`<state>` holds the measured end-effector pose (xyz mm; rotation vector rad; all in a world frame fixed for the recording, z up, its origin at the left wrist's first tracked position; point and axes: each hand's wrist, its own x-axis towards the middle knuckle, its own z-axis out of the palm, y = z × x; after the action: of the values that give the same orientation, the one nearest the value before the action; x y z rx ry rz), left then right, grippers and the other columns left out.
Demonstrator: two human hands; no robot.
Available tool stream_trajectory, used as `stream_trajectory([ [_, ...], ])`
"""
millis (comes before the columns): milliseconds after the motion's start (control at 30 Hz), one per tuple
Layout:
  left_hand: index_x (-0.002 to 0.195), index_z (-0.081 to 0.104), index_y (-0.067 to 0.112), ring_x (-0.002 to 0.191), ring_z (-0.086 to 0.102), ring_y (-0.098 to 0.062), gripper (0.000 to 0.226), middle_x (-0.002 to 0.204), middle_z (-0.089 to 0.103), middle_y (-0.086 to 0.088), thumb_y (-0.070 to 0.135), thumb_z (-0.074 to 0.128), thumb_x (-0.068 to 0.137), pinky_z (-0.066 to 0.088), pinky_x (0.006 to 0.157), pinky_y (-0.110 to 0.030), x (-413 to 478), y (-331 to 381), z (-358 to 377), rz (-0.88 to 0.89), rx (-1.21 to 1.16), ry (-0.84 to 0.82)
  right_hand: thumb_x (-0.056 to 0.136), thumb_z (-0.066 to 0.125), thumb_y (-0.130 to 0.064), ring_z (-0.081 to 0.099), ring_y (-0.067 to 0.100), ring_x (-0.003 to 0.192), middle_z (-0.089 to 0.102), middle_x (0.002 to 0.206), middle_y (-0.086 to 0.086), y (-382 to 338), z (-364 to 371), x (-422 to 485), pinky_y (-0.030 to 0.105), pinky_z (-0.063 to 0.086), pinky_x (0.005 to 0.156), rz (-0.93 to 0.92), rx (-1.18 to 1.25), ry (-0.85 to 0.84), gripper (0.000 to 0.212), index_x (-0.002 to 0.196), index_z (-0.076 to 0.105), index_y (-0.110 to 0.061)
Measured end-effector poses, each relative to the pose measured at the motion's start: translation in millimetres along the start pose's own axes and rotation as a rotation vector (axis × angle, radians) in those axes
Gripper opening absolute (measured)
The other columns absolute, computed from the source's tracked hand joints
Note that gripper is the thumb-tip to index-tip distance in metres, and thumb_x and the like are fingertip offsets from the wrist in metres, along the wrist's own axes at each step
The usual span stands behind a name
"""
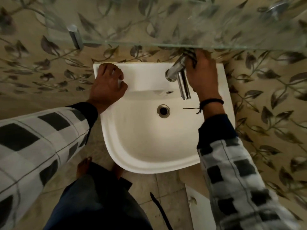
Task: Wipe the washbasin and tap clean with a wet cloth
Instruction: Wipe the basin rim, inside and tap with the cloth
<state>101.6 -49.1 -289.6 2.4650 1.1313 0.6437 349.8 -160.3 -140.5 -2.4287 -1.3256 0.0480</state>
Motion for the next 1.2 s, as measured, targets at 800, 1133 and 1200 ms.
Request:
stream_trajectory([
  [800,0.096,0.059,0.004,0.109,0.049,-0.04,0.022,0.104,0.057,-0.018,0.022,0.059,0.084,0.039,0.097,-0.043,0.9,1.5,-1.6,0.02,0.05,-0.008,0.105,0.035,-0.034,0.059,0.023,0.096,0.062,0.102,0.01,35.8,44.9,12.7,0.033,0.039,0.105,0.72,1.7,-0.326,0.039,0.109,0.061,-0.004],
  [1133,0.096,0.057,0.007,0.109,0.044,-0.034,0.023,0.105,0.056,-0.016,0.026,0.057,0.084,0.038,0.095,-0.039,0.2,-0.6,0.8,0.007,0.03,0.006,0.096,0.054,-0.039,0.069,0.027,0.083,0.07,0.087,0.008,47.1,61.6,-32.5,0.044,0.057,0.079,0.57,0.817,-0.165,0.03,0.091,0.068,-0.014],
  [1200,0.097,0.057,0.007,0.11,0.045,-0.035,0.023,0.105,0.056,-0.015,0.026,0.057,0.084,0.037,0.096,-0.039,0.7,-0.8,1.3,0.008,0.026,0.001,0.096,0.051,-0.047,0.067,0.029,0.094,0.07,0.096,0.008,41.1,63.3,-40.5,0.04,0.054,0.08,0.487,0.613,-0.136,0.038,0.102,0.066,-0.012],
])
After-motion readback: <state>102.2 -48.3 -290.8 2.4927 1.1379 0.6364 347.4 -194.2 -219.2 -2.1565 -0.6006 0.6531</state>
